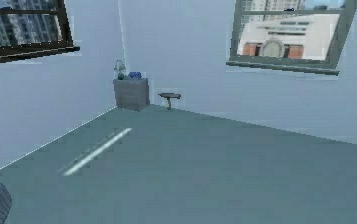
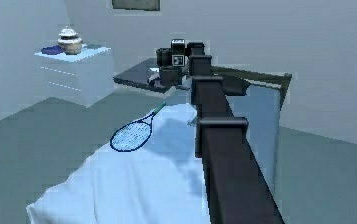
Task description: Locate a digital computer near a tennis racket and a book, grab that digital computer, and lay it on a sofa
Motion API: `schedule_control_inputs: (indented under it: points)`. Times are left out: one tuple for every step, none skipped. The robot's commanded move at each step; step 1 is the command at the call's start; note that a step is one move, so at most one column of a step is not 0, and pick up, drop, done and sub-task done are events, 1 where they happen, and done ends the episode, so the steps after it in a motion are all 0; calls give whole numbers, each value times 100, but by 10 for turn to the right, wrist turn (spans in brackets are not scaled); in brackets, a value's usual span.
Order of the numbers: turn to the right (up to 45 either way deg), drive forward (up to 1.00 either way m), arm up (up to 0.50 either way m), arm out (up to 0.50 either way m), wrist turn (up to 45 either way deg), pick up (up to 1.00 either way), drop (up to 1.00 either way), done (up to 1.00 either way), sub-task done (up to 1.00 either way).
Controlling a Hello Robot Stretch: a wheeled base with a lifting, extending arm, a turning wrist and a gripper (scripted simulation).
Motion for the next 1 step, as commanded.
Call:
schedule_control_inputs:
  points:
    - [0, 0, 0, 0, -450, 0, 0, 0, 0]
